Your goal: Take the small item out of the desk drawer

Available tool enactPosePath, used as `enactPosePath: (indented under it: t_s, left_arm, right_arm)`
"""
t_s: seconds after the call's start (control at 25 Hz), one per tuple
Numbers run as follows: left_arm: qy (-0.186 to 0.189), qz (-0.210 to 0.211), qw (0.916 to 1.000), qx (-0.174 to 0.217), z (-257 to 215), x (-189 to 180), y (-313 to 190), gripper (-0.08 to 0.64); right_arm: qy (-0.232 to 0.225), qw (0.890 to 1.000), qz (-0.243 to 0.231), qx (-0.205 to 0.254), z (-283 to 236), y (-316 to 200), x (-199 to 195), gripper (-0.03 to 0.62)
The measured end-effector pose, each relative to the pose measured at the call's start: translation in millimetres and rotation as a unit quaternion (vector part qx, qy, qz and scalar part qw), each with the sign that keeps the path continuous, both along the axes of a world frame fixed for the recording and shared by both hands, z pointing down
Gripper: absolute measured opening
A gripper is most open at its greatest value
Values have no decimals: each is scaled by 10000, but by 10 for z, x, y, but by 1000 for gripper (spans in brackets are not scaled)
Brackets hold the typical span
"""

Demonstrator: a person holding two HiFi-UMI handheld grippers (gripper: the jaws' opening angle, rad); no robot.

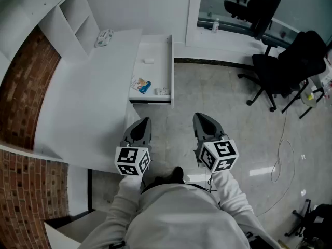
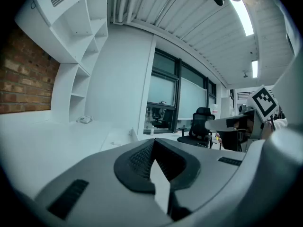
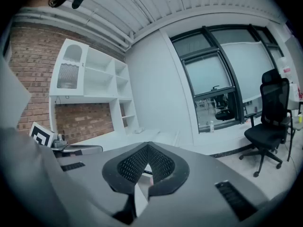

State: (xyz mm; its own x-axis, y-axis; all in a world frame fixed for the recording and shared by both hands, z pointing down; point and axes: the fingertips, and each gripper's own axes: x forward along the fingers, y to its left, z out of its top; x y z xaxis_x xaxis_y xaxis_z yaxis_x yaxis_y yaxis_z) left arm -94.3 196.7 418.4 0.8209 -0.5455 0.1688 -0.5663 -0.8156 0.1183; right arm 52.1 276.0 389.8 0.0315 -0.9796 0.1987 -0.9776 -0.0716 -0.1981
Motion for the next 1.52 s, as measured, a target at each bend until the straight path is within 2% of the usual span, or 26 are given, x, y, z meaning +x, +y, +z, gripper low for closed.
enactPosePath:
  t_s: [0.56,0.92,1.04,1.28,1.52]
  left_arm:
    - [-65,-28,9997,214,-118,206,72,18]
    - [-122,-140,9996,234,-134,291,-20,18]
    - [-145,-181,9995,228,-123,311,-125,18]
    - [-193,-222,9994,165,-48,379,-450,18]
    - [-239,-207,9995,44,55,588,-919,18]
  right_arm:
    - [-81,9995,102,277,-97,77,262,28]
    - [135,9992,121,347,-165,13,395,31]
    - [93,9994,111,308,-148,-95,441,36]
    - [38,9998,-10,184,-64,-414,514,87]
    - [101,9999,-127,25,32,-879,655,119]
